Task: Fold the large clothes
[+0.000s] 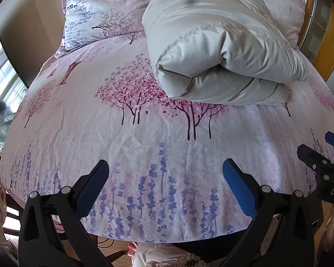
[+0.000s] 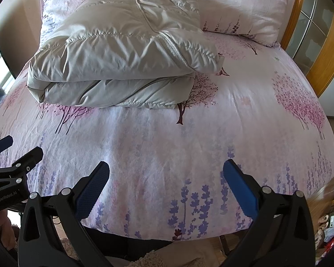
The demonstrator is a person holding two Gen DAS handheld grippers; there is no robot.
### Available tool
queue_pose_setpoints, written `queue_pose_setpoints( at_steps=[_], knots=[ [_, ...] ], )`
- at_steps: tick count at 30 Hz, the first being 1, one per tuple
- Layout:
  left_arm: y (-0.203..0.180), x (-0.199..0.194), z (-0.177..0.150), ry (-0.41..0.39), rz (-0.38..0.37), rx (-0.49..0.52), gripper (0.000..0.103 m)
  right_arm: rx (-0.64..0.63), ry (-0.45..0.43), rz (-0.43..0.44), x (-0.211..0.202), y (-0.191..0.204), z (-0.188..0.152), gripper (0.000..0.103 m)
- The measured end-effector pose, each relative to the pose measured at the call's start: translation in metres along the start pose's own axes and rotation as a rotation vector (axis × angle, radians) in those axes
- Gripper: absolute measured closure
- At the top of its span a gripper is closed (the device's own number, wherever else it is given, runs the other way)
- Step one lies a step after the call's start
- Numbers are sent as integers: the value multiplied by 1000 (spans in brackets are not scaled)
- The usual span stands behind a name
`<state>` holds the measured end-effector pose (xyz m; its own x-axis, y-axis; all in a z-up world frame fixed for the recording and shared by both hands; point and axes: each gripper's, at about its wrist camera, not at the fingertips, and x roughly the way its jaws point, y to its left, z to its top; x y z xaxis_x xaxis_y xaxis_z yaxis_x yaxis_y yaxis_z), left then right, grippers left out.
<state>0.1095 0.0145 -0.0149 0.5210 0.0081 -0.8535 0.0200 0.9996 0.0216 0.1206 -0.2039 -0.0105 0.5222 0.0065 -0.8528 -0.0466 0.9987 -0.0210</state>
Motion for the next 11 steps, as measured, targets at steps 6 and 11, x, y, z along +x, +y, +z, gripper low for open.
queue_pose_setpoints(
  at_steps=[6, 11],
  knots=[
    [1, 1, 1, 5, -7, 5, 2, -2, 4, 1, 2, 0, -1, 1],
    [0, 1, 1, 6, -8, 8, 2, -3, 6, 2, 2, 0, -1, 1]
  ],
)
